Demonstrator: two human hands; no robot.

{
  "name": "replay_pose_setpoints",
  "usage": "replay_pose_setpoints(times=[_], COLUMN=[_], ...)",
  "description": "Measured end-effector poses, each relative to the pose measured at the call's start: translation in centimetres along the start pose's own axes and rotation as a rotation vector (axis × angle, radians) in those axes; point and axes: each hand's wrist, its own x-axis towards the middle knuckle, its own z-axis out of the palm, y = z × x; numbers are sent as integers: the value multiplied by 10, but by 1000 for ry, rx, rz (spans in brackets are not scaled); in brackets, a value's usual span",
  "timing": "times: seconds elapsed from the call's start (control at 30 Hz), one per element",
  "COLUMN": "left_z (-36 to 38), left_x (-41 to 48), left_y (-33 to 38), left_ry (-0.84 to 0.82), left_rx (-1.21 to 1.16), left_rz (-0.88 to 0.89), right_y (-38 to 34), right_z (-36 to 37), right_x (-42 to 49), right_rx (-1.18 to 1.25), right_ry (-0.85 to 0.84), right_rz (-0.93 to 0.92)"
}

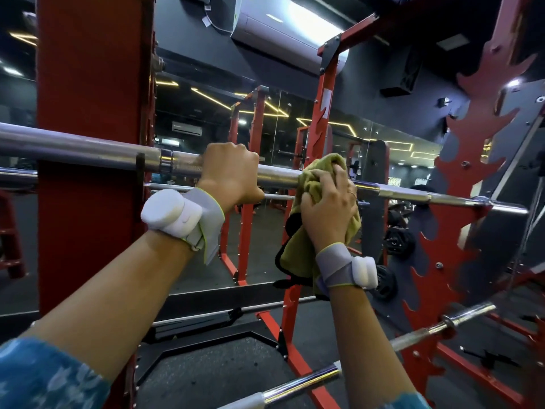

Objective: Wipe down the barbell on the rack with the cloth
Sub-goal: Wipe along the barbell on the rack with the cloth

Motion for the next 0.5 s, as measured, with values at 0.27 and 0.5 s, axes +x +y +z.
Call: replay_pose_setpoints(times=[0.27,0.5], left_z=[3,8], left_x=[30,43], left_y=[25,34], left_ry=[-85,-172], left_rx=[-99,-138], left_rz=[92,82], right_y=[15,-1], right_z=[2,-8], right_x=[-7,19], right_rx=[-8,-64], right_ry=[99,-4], right_rz=[-95,-3])
